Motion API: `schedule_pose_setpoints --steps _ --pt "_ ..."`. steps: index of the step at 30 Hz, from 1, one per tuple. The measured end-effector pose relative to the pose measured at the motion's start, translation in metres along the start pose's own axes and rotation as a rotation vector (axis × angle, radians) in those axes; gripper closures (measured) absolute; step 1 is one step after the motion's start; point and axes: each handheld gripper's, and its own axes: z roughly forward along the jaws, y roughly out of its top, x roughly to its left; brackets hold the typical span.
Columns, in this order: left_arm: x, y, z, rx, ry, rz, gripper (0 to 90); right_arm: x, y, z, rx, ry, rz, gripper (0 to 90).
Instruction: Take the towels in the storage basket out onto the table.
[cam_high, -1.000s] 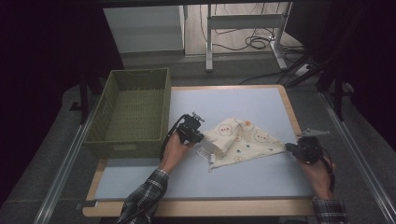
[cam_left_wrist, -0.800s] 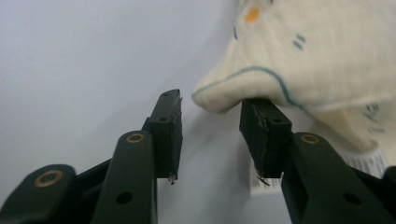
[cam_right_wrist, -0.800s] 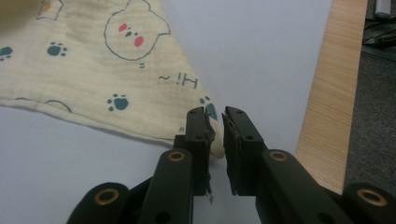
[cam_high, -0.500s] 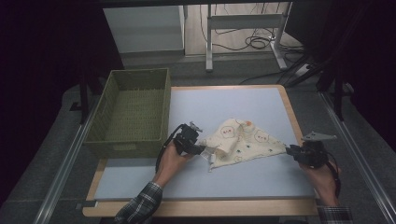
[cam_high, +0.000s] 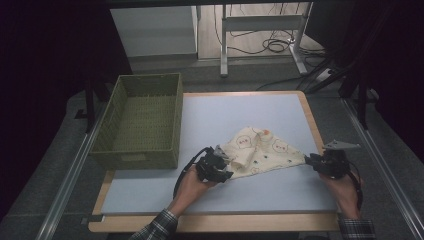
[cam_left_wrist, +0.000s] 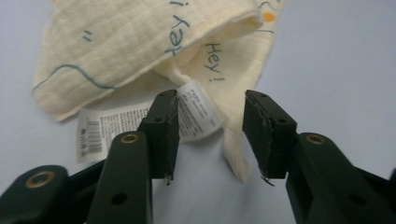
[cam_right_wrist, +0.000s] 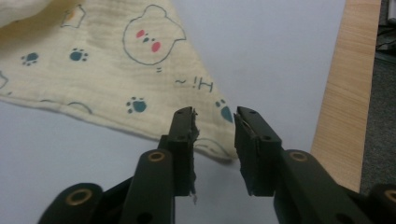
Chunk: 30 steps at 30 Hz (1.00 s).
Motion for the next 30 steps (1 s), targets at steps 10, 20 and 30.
schedule_pose_setpoints --steps 10,20,30 --pt "-0.008 0.0 0.012 0.01 -0.015 0.031 88.0 -0.001 -0.004 0.018 0.04 0.02 0.023 85.4" --pt "0.002 -0.031 -0.014 0.02 -0.064 0.001 89.1 0.031 -0.015 -0.013 0.039 0.093 -0.055 85.7" --pt "-0.004 -0.058 -0.038 0.025 -0.069 -0.009 78.7 0.067 -0.044 -0.033 0.082 0.176 -0.096 81.6"
